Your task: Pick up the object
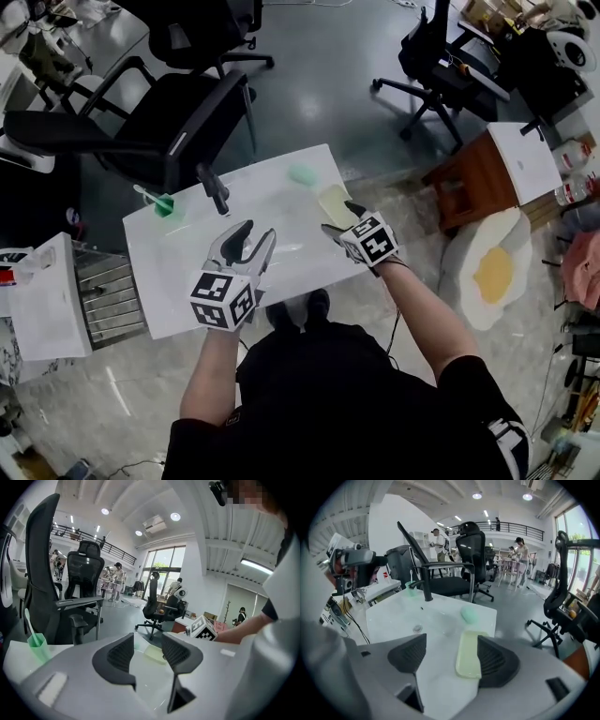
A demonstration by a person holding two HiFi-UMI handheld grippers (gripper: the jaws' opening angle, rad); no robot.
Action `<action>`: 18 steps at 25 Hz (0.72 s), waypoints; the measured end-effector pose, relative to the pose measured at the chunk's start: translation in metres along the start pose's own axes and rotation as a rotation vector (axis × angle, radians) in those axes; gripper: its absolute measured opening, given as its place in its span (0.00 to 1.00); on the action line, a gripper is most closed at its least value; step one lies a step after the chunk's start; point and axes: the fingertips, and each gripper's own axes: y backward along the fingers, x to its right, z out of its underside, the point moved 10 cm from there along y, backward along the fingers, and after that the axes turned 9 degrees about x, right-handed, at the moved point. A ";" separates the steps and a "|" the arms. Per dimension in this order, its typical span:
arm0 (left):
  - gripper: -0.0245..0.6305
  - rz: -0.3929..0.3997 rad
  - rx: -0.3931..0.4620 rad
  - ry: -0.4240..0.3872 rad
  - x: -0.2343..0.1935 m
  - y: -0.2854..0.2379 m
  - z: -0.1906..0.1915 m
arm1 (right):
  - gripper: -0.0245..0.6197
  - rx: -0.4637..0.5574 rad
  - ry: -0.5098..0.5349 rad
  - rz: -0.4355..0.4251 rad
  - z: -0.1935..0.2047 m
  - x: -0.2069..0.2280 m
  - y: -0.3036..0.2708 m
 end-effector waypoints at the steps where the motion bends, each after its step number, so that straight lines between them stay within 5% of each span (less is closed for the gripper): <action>1: 0.33 0.001 -0.001 0.002 -0.001 0.001 0.001 | 0.52 -0.016 -0.003 -0.004 0.002 0.000 -0.005; 18: 0.30 -0.040 -0.046 0.044 -0.022 0.015 0.023 | 0.52 -0.243 0.093 0.054 0.038 0.013 -0.074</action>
